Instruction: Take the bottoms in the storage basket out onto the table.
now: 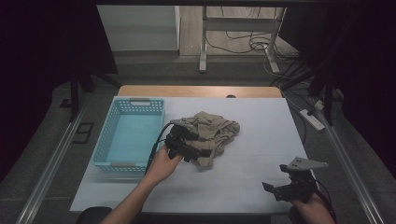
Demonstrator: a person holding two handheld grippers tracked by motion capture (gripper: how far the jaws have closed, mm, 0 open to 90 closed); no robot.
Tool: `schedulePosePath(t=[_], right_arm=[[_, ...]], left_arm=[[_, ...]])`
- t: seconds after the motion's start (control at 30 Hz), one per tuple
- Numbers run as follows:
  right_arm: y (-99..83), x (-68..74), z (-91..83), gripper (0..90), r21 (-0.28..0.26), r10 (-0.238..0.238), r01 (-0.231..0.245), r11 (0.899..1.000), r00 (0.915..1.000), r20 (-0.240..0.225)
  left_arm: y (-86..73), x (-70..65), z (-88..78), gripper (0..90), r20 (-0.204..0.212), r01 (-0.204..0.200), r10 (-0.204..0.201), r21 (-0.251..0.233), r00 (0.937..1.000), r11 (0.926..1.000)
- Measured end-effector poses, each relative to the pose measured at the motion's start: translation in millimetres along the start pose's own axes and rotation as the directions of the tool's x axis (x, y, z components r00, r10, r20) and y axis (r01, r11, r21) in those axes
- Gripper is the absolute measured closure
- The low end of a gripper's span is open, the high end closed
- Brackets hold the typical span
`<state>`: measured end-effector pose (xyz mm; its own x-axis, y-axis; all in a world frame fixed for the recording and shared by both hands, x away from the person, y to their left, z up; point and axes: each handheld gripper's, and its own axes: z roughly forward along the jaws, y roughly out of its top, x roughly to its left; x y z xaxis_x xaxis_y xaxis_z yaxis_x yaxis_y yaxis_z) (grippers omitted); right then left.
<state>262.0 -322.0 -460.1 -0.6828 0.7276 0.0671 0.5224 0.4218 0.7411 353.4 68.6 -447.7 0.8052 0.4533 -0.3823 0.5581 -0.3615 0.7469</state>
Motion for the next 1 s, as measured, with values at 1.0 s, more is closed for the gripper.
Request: schedulePosePath(t=[1.0], right_arm=[[0.0,0.0,0.0,1.9,0.001,-0.001,0.001,1.0,1.0,-0.004]], left_arm=[[-24.1,-7.0,-22.7,2.8,-0.04,-0.005,0.004,-0.024,0.9992,0.9997]])
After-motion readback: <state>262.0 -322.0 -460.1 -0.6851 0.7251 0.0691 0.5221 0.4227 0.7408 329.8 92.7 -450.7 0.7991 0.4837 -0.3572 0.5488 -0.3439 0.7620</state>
